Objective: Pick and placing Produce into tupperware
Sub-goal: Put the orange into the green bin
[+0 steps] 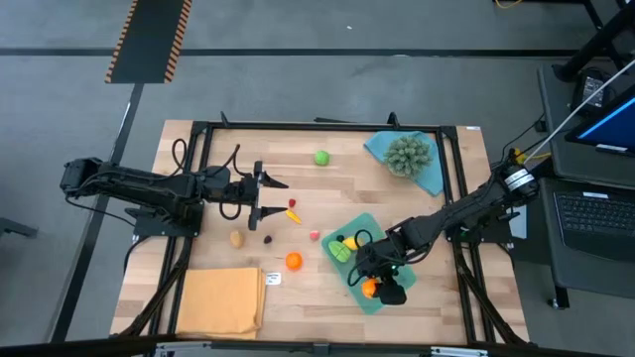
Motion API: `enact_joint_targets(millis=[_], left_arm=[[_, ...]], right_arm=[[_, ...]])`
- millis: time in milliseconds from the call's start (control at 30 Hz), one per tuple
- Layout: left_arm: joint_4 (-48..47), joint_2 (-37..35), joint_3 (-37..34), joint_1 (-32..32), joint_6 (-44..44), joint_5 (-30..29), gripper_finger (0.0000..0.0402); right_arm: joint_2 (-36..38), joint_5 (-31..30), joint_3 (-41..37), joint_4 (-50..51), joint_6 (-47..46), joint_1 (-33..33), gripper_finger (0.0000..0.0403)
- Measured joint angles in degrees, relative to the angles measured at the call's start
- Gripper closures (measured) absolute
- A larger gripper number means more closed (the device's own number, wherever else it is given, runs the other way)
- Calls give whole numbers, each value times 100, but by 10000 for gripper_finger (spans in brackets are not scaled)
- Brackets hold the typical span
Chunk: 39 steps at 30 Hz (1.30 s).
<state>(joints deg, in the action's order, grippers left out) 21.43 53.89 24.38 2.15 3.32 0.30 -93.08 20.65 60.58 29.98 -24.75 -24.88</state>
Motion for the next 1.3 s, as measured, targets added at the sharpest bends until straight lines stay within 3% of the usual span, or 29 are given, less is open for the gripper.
enact_joint_targets(millis=[733, 1033, 1300], left_arm=[[1, 0, 0, -262, -23, 0, 115], [2, 0, 0, -262, -23, 0, 115], [2, 0, 0, -262, -20, 0, 115]], right_arm=[[-717, 101, -2, -294, 254, 77, 187], [-717, -139, -4, -276, 259, 76, 137], [-717, -150, -4, -278, 269, 76, 130]])
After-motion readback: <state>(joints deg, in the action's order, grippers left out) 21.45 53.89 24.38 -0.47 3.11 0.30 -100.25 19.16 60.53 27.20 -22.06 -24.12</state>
